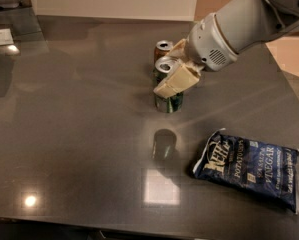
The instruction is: Move green can near blue chip bag
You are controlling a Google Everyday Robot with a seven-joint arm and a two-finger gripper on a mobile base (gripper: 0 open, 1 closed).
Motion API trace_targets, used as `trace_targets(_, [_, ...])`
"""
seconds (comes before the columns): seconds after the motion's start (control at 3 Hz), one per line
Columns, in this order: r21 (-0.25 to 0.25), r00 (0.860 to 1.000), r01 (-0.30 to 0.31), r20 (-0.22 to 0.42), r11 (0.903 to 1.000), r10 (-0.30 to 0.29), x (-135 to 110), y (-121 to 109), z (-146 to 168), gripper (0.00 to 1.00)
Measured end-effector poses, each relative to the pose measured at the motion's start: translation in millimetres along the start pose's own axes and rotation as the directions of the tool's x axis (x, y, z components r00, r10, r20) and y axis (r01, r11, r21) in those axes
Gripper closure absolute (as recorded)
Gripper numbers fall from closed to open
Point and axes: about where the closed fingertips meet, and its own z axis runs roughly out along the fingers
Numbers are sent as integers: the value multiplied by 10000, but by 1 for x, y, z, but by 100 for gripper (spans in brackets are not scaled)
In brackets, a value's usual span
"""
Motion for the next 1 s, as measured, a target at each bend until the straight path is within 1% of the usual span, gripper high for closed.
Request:
trace_targets(0.33, [267,9997,-140,-187,9995,145,23,-13,-25,100])
trace_targets(0.67, [224,9991,-328,-266,9992,334,56,-19,-49,100])
trace_targets(1.0, [-53,9975,-691,-145,9976,690,95,-24,-63,100])
